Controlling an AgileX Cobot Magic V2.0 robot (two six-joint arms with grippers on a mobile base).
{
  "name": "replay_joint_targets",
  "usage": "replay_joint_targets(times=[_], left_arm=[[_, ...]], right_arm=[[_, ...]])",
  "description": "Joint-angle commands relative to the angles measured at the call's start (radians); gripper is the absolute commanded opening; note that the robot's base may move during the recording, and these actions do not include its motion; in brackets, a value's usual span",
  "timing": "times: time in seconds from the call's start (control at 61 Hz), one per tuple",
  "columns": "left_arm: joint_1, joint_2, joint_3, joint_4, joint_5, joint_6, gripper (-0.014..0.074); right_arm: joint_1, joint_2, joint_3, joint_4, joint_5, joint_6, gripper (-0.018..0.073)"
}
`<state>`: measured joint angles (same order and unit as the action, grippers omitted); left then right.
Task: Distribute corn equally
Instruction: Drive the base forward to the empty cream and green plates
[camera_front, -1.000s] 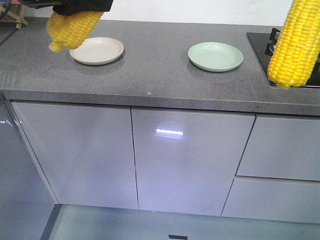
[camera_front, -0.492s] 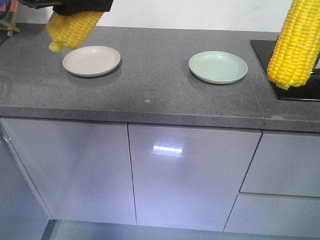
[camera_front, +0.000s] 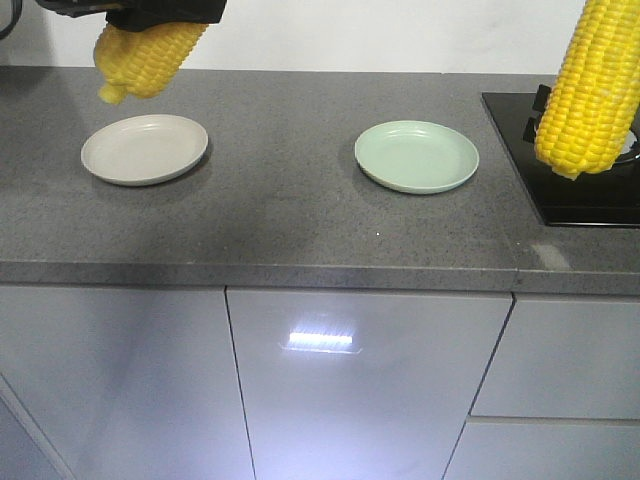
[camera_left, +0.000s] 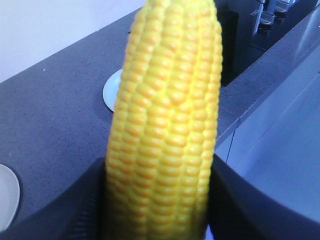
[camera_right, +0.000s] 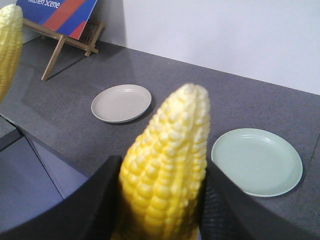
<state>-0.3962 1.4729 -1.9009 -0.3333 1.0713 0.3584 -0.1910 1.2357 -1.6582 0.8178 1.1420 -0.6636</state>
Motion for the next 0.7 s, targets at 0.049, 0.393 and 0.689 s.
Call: replay_joint_targets(times=[0.049,0.393,0.689], left_arm=[[-0.001,-0.033,-0.026,-0.026,-0.063,-0.013,-0.0006],[-0.001,-0.033,-0.026,-0.026,-0.063,-0.013,-0.0006],[-0.001,-0.033,-0.026,-0.026,-0.063,-0.013,-0.0006]], right_arm=[[-0.008,-0.02,-0.027,0.047,-0.05,-0.007,-0.0006],[-0.008,-0.02,-0.027,0.047,-0.05,-0.007,-0.0006],[-0.008,-0.02,-0.027,0.047,-0.05,-0.007,-0.0006]])
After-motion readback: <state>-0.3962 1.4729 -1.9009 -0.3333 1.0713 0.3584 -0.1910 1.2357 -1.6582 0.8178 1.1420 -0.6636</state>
